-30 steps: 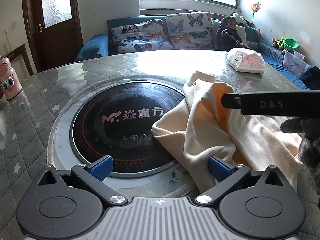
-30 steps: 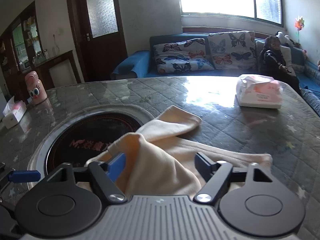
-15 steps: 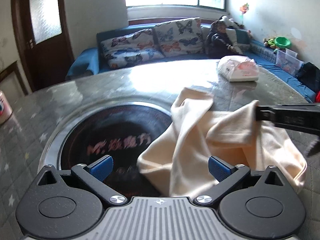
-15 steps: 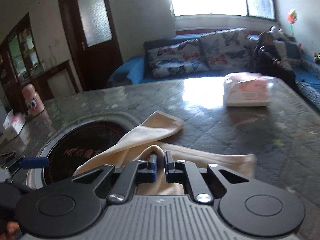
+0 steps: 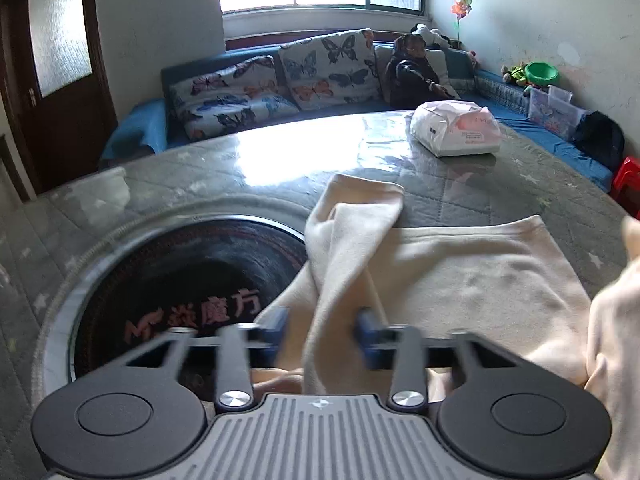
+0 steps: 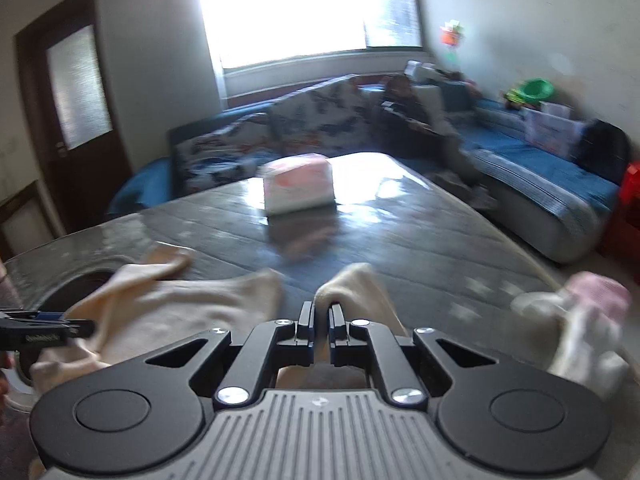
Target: Fold clothes
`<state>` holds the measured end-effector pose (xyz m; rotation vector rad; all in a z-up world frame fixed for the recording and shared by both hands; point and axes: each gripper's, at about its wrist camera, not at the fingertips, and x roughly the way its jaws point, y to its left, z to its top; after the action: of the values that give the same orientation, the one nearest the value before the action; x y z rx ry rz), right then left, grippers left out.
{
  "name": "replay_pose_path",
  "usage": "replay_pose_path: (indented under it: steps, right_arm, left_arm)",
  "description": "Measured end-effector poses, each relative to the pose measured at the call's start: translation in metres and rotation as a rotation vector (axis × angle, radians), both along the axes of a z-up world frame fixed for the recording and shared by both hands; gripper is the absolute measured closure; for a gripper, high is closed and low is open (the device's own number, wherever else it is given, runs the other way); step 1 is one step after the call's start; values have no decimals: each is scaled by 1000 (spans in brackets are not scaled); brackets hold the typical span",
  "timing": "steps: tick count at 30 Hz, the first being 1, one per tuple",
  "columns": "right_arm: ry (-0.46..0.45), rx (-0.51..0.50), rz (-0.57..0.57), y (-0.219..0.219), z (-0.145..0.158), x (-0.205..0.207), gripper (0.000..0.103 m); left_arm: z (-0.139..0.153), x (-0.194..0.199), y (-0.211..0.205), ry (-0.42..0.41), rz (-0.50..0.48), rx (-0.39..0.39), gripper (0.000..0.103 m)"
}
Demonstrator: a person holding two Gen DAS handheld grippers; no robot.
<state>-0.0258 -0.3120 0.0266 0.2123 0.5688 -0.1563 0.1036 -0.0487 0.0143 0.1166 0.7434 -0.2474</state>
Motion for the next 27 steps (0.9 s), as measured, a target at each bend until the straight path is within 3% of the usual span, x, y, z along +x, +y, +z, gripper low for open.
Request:
replay_pose_path:
  steps: [2, 4, 15, 17, 22, 27]
  right_arm:
    - [20, 8, -43, -9, -8, -10, 97]
    - [46, 21, -71, -13, -17, -17, 97]
    - [95, 14, -110, -9, -34, -24, 83]
    - [84, 0, -93, -3, -30, -24, 74]
    - [49, -48, -31, 16, -18, -26, 64]
    - [38, -68, 126, 47, -12, -27, 58]
  left_arm:
    - [1, -2, 2, 0, 3, -14, 93]
    - [4, -7, 5, -16, 8, -19, 96]
    - [29, -60, 65, -68, 192, -87, 98]
    - [33, -74, 75, -80, 219, -93, 98]
    - [38, -102, 96, -82, 268, -116, 98]
    - [39, -124, 112, -84, 312, -128, 98]
